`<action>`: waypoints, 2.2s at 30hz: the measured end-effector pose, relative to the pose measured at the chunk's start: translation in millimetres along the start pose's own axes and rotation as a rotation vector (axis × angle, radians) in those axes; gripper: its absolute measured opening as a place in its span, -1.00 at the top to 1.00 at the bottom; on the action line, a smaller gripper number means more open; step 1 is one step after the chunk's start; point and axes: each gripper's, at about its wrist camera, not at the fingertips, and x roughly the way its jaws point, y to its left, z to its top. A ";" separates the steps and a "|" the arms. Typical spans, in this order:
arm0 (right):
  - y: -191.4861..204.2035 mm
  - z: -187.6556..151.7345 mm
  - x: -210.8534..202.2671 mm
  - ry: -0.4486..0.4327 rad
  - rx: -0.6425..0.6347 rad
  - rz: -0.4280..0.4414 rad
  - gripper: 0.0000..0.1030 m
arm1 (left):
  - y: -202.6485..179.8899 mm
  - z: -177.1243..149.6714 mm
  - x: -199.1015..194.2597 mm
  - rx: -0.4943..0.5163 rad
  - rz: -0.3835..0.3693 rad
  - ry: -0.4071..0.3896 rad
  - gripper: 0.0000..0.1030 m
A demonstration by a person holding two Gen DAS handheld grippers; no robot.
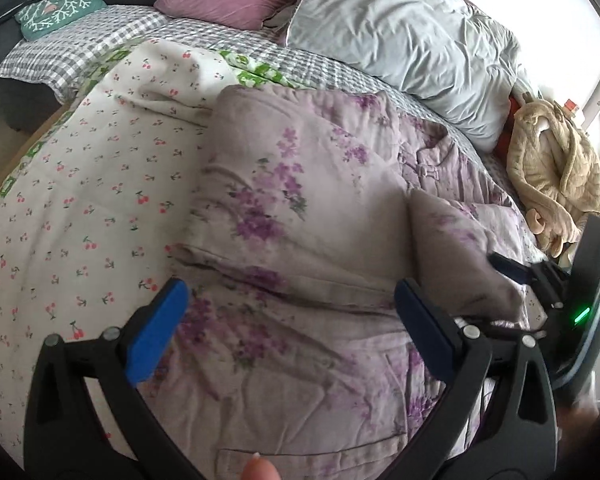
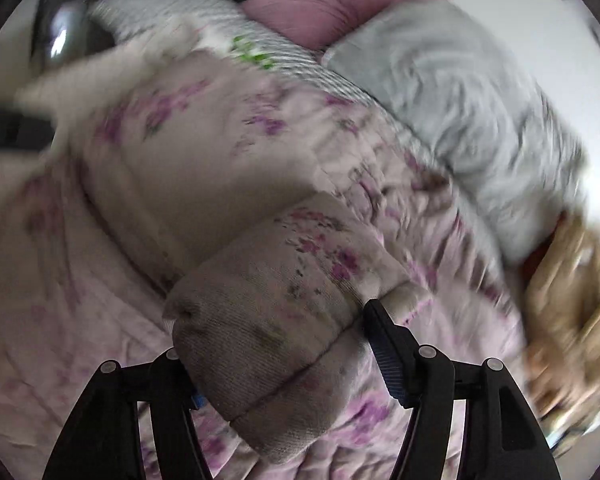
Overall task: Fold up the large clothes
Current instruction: 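Grasp the jacket's other side with the right tool and fold it toward the buttons, then press and smooth the folded sides with both tools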
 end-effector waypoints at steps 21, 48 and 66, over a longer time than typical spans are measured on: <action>-82.7 -107.5 -25.1 -0.023 0.476 0.318 -0.69 | -54.9 -11.5 28.6 0.073 -0.121 0.041 -0.98; -158.8 -145.6 -32.2 -0.111 0.776 0.192 -0.69 | -5.4 14.2 17.4 -0.085 0.046 -0.217 -0.13; -186.2 -167.7 22.2 0.012 0.805 0.157 -0.69 | -62.7 -12.1 57.5 0.148 -0.001 0.029 -0.75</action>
